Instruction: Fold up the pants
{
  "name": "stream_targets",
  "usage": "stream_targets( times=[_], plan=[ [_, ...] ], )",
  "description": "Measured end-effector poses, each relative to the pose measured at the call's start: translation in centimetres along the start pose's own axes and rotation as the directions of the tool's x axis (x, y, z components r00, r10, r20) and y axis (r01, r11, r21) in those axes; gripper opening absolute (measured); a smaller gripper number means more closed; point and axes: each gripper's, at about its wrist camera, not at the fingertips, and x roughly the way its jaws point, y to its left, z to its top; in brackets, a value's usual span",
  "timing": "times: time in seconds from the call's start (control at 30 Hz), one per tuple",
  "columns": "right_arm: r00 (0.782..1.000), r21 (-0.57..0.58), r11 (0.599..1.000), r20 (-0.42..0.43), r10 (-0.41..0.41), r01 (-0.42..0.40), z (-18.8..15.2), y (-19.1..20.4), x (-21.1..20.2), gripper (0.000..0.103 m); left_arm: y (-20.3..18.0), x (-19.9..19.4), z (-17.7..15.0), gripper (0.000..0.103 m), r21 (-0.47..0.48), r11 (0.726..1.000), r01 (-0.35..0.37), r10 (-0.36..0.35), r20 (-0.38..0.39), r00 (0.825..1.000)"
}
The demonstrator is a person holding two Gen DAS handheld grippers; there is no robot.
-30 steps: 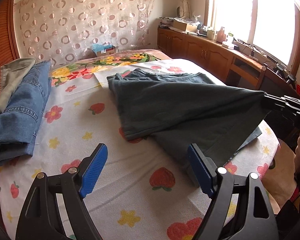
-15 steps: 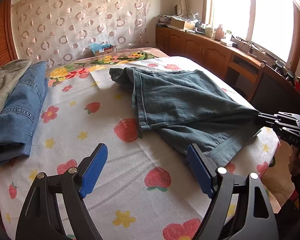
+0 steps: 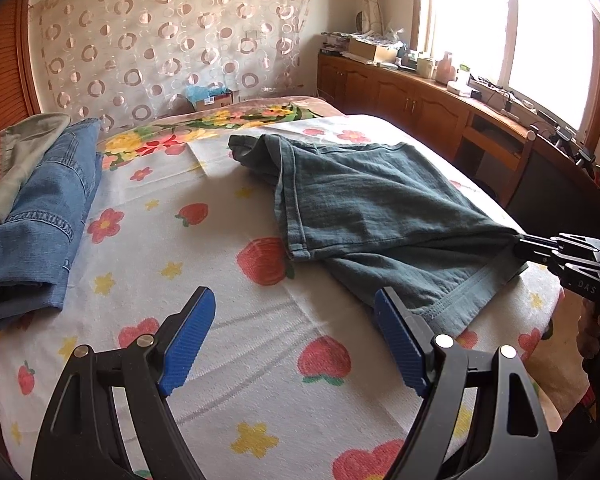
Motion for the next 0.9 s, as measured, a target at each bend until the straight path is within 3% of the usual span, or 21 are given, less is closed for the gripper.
stream_targets(
  times=[0.17,0.43,0.67,0.9],
  plan=[
    [0.999,-0.020,1.000,0.044,0.016,-0.015,0.6,0.2,-1.1,0.029,0.4,-0.3,0.2,0.083,-0.008,1.000,-0.002,0.002,0.012,1.000],
    [0.992,-0.149,0.985,0.074,0.101,-0.089,3.1,4.6,0.3,0.029,1.7,-1.6,0.8,0.083,-0.012,1.000,0.004,-0.003,0.041,0.999],
    [0.980,-0.237,0.953,0.013,0.197,-0.189,5.5,8.9,4.9,0.029,3.1,-2.4,0.9,0.083,-0.018,1.000,-0.007,0.007,0.051,0.999],
    [0.976,-0.310,0.925,-0.079,0.203,-0.218,6.8,10.8,9.9,0.029,4.5,-2.6,0.7,0.083,-0.034,0.999,-0.012,0.014,0.051,0.999]
  ],
)
